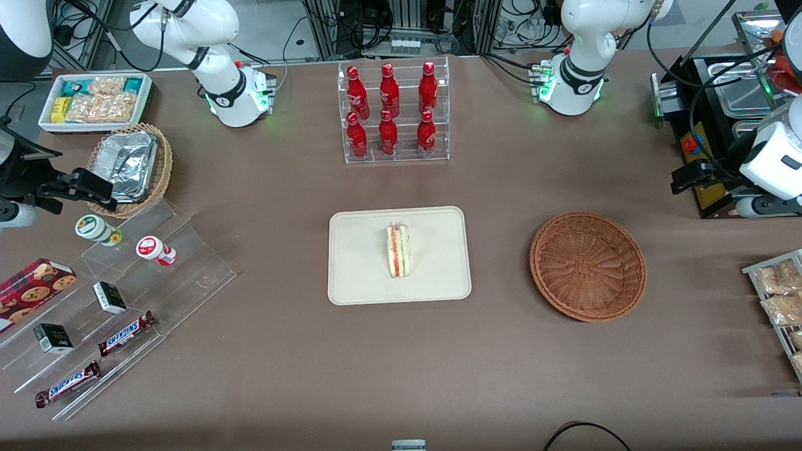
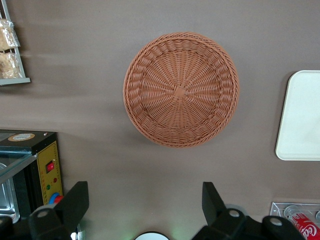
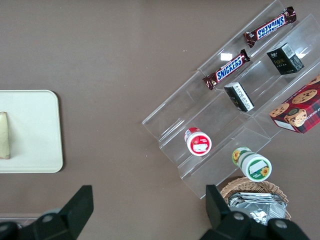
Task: Place sandwich from basket to tray
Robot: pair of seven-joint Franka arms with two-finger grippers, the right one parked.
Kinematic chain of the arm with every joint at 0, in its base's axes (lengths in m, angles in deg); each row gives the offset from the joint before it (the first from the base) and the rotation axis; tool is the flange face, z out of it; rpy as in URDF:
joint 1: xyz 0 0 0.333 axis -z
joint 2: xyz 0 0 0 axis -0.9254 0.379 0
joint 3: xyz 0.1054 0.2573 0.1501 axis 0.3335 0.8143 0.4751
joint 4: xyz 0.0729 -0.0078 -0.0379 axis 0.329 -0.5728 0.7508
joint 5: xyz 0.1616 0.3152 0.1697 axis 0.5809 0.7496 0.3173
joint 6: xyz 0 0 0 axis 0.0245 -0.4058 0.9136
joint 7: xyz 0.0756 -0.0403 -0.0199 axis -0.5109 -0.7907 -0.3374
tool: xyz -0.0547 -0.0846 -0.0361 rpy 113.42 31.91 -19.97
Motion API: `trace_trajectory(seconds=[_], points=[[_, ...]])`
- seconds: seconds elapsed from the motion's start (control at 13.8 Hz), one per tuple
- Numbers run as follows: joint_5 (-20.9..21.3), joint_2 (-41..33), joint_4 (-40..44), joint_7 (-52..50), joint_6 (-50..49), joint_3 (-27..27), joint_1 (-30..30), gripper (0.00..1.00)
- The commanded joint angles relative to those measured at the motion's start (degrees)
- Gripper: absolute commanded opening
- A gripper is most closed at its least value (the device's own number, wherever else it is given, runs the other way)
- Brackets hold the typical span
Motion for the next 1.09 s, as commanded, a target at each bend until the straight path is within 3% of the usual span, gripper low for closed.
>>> trace_trajectory(seconds=[0.0, 0.29, 1.01], points=[[0.9, -4.0, -3.5, 1.9, 0.1, -0.1, -0.3, 1.00], [0.8, -2.1, -2.0, 2.3, 1.3, 8.6, 7.1, 1.00], [2.1, -5.3, -1.7, 2.5, 3.1, 7.0, 7.1, 1.00]])
